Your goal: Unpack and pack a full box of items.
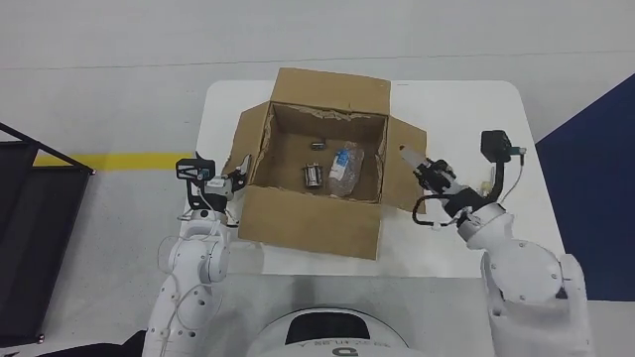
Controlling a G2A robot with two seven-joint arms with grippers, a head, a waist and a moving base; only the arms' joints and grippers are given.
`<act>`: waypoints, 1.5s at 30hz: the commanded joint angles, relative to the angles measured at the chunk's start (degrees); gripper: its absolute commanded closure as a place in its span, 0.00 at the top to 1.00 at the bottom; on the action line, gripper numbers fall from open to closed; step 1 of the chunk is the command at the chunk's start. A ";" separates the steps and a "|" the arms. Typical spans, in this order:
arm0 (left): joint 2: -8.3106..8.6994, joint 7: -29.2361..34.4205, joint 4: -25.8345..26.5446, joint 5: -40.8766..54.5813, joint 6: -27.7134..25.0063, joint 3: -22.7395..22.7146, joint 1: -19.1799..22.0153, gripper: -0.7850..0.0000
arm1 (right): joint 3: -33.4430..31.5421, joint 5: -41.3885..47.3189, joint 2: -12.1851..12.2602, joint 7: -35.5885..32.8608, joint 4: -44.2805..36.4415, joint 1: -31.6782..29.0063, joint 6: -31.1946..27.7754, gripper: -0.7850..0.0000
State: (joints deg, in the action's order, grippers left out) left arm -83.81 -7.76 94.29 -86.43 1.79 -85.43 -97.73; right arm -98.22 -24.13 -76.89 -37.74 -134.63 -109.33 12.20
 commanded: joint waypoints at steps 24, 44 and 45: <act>0.00 0.00 0.00 0.00 0.00 0.00 0.00 1.00 | -7.71 -8.63 2.65 3.46 33.66 17.66 18.89 1.00; 0.00 0.00 0.00 0.00 0.00 0.00 0.00 1.00 | 0.37 -19.92 2.91 6.92 40.95 22.63 25.27 0.80; 0.00 0.00 0.00 0.00 0.00 0.00 0.00 1.00 | 0.74 -20.26 2.90 6.97 41.09 22.78 25.59 0.80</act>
State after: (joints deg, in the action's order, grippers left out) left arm -83.81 -7.76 94.29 -86.43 1.79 -85.43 -97.73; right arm -97.90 -43.93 -73.98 -30.84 -93.71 -86.71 37.40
